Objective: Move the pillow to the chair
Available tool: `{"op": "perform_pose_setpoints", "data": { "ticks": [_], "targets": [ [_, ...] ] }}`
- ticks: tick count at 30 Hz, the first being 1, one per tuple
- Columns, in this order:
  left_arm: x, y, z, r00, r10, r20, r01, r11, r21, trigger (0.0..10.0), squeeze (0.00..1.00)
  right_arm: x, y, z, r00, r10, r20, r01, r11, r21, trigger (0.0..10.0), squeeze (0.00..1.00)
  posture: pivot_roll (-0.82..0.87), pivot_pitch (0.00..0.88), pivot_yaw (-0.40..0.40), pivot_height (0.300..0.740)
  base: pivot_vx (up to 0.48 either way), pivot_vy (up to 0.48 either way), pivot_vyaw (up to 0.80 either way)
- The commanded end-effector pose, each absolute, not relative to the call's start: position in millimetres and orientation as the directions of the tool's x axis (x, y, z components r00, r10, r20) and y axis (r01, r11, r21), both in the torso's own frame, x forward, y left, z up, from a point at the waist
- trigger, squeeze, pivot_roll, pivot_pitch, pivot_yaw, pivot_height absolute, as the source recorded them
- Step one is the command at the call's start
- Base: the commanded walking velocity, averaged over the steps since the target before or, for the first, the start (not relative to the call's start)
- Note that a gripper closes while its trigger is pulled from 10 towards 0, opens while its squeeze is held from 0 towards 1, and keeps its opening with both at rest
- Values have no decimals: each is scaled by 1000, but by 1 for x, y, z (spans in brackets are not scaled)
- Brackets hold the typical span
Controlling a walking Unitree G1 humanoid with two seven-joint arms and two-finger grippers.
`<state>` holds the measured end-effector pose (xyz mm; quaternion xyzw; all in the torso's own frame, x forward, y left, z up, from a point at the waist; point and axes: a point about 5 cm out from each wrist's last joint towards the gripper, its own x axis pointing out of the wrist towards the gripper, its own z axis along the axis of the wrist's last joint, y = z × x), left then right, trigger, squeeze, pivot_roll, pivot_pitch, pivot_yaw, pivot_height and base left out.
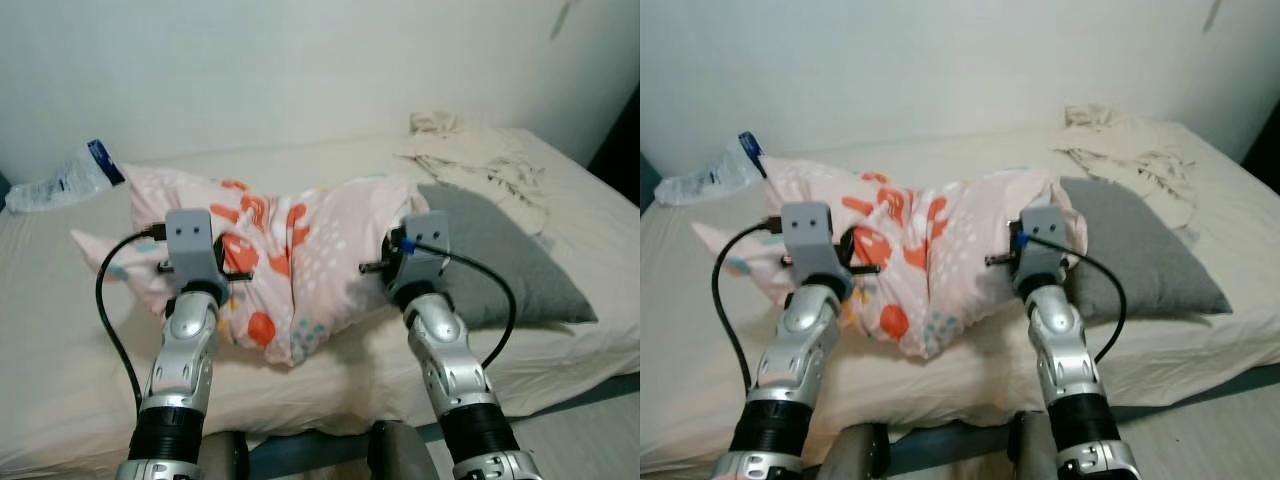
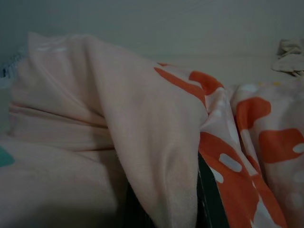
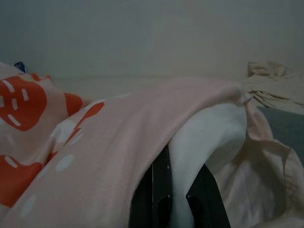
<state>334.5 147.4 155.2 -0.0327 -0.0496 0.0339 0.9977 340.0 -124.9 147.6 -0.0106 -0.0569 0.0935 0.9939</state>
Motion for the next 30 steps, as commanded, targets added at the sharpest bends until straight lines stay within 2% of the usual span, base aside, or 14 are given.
{"op": "perform_pose_setpoints", "data": {
  "ticks": [1,9,17,19,21,30],
  "targets": [
    [334,140,174,982,39,186,-31,998,-49,10000,0,339,-114,158,961,231,153,-228,973,-39,10000,0,26,47,-11,647,0,0,0],
    [334,139,178,977,35,211,-29,999,-31,10000,0,338,-111,159,957,249,152,-246,969,-38,10000,0,27,47,-10,687,0,0,0],
    [332,145,177,978,55,202,-51,998,-25,10000,0,336,-105,151,952,283,115,-273,957,-93,10000,0,35,45,-13,687,0,0,0],
    [332,146,177,977,56,204,-54,998,-18,10000,0,335,-105,150,951,293,103,-289,956,-50,10000,0,39,44,-15,687,0,0,0],
    [331,146,176,977,56,204,-54,998,-15,10000,0,334,-105,150,949,297,104,-296,955,-20,10000,0,39,42,-14,697,0,0,0],
    [330,146,173,980,49,191,-46,999,-20,10000,0,333,-109,143,957,276,88,-272,961,-52,10000,0,36,33,-13,730,0,0,0]
  ]
}}
